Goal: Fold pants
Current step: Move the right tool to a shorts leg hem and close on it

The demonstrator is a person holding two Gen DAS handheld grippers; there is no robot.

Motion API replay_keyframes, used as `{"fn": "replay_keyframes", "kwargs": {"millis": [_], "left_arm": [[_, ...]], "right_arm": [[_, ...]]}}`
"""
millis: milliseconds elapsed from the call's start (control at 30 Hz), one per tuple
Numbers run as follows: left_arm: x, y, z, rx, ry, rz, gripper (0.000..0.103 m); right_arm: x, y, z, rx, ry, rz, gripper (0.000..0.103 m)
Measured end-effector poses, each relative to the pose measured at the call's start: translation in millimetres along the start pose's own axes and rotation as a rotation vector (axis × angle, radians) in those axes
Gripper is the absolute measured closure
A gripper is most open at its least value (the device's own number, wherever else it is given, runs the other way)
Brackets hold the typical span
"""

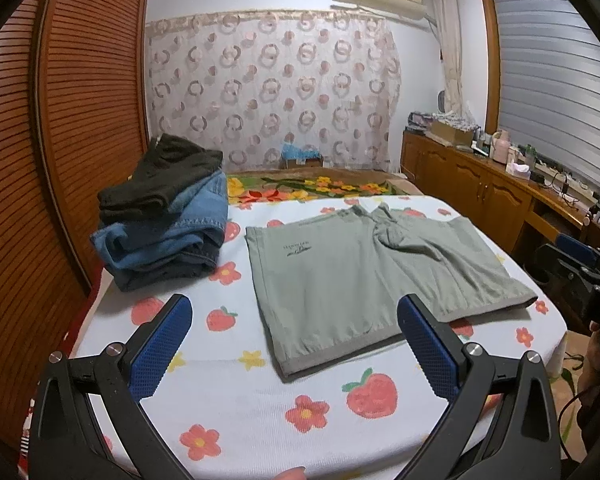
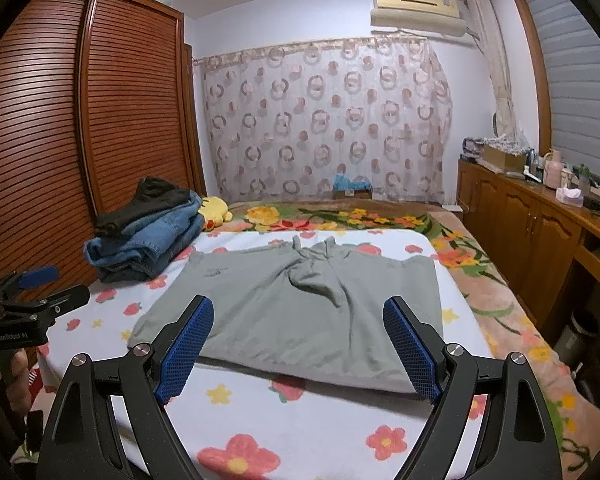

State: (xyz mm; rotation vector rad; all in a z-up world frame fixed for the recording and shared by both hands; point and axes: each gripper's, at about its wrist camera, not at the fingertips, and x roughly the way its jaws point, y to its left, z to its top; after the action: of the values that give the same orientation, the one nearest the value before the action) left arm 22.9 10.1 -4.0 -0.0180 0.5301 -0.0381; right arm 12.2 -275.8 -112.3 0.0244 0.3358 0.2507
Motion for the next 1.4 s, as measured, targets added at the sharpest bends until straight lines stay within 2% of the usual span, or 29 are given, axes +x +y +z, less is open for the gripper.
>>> {"fn": "replay_keyframes", "kwargs": {"millis": [367,733,967,1167,1400], "left_arm": [[27.0,2.4,-24.1,-0.001,0.059,-0.027,0.000],[59.8,14.5,-44.7,-0.012,0.154,-0.020,0.000],[74.0,24.0,-48.1,-0.005,0.197,-0.019,0.000],[82.5,25.5,-48.5,-0.003,0.220,-0.039,0.000],[95.2,18.9,-49.5,0.026,0.263,-0.052,0.000]], "right_arm": [[13.0,-11.1,-0.8,0.007,0.070,-0.039,0.015],[27.2,-15.4,6.6,0.026,0.147,-0.106,0.021],[33.8,-14.3,12.5,0.031,0.217,-0.140,0.031],[35.7,-19.3,21.4,0.086,0.253,-0.134,0.043],[40.9,-16.1,28.5,0.102,0.286,-0.119,0.051]]}}
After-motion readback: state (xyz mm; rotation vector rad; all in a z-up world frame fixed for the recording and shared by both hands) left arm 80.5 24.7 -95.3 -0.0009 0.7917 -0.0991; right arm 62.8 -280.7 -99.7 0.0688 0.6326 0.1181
